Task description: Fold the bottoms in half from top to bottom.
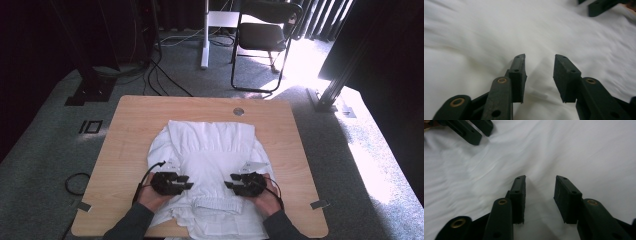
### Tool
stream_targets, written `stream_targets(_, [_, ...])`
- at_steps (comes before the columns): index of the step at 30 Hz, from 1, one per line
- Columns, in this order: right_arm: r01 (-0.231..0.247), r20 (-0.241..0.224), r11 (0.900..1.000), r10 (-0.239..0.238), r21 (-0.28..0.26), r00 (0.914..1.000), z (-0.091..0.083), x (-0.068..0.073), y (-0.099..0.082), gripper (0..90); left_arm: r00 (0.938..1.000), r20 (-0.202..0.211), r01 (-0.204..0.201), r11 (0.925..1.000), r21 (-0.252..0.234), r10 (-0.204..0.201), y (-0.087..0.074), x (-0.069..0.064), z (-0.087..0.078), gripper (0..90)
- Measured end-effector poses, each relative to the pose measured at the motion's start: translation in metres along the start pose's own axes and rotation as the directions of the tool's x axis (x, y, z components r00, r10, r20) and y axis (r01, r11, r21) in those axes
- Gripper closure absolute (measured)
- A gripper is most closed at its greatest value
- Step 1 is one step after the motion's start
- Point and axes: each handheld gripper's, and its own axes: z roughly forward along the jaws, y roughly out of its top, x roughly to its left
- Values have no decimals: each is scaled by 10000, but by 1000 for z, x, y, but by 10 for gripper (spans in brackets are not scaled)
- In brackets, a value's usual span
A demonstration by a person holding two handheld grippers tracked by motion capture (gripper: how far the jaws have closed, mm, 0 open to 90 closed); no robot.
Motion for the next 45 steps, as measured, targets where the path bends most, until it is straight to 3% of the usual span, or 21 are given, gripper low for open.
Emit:
stream_targets(1, [-58, 286, 9998, 63, -201, 9996, -3, -6, 6, 553, 9993, -357, 107, 9997, -202, -114, 5, 6, -5, 618])
stream_targets(2, [-58, 286, 9998, 63, -201, 9996, -3, -6, 6, 553, 9977, -658, 139, 9991, -399, -165, 11, 12, -9, 618])
stream_targets(4, [-298, 869, 9982, 342, -517, 9956, -6, -23, 17, 535, 9906, -1355, 101, 9980, -628, -186, 24, 25, -12, 609])
stream_targets(5, [-481, 1512, 9961, 588, -735, 9868, -5, -40, 28, 524, 9873, -1568, 155, 9976, -672, -259, 31, 32, -11, 597])
stream_targets(7, [-525, 1896, 9955, 668, -794, 9796, 2, -56, 38, 566, 9800, -1965, 138, 9963, -846, -302, 53, 50, 3, 591])
stream_targets(8, [-525, 1896, 9955, 668, -794, 9796, 2, -56, 38, 566, 9800, -1965, 138, 9963, -846, -302, 53, 50, 3, 589])
stream_targets(10, [-692, 2010, 9945, 838, -786, 9760, 13, -72, 46, 581, 9749, -2183, 256, 9962, -835, -434, 61, 60, 15, 589])
stream_targets(13, [-972, 2430, 9927, 1119, -716, 9636, 31, -90, 54, 571, 9664, -2497, 462, 9969, -636, -607, 67, 77, 35, 589])
stream_targets(16, [-1308, 2827, 9909, 1343, -311, 9498, 49, -103, 52, 560, 9611, -2555, 1018, 9945, -237, -1045, 62, 92, 50, 596])
stream_targets(18, [-1569, 2819, 9876, 1523, -61, 9473, 56, -108, 47, 553, 9601, -2546, 1194, 9928, -12, -1158, 57, 96, 54, 597])
stream_targets(21, [-1911, 2716, 9816, 1825, 52, 9450, 61, -110, 38, 551, 9614, -2425, 1346, 9909, 21, -1301, 49, 98, 55, 614])
stream_targets(25, [-1975, 2677, 9803, 1889, 54, 9448, 58, -105, 30, 553, 9639, -2189, 1507, 9884, -205, -1515, 41, 97, 51, 621])
stream_targets(29, [-1976, 2654, 9802, 1870, 136, 9458, 56, -99, 28, 552, 9695, -1957, 1452, 9890, -264, -1476, 28, 86, 43, 621])
stream_targets(30, [-1832, 2638, 9829, 1719, 186, 9491, 52, -91, 24, 552, 9710, -1898, 1414, 9894, -332, -1451, 25, 83, 41, 622])
stream_targets(35, [-1773, 2443, 9841, 1701, 74, 9547, 44, -79, 13, 552, 9763, -1640, 1354, 9898, -452, -1411, 8, 69, 30, 621])
stream_targets(42, [-1587, 2462, 9869, 1468, 291, 9580, 40, -64, 9, 549, 9835, -1443, 1120, 9937, 93, -1095, -1, 50, 19, 619])
stream_targets(44, [-1588, 2465, 9867, 1459, 334, 9581, 39, -62, 8, 549, 9836, -1501, 1038, 9944, 178, -1000, 1, 50, 15, 603])
stream_targets(45, [-1599, 2464, 9866, 1473, 319, 9579, 39, -61, 8, 549, 9802, -1706, 1033, 9946, 93, -1002, 3, 51, 12, 576])
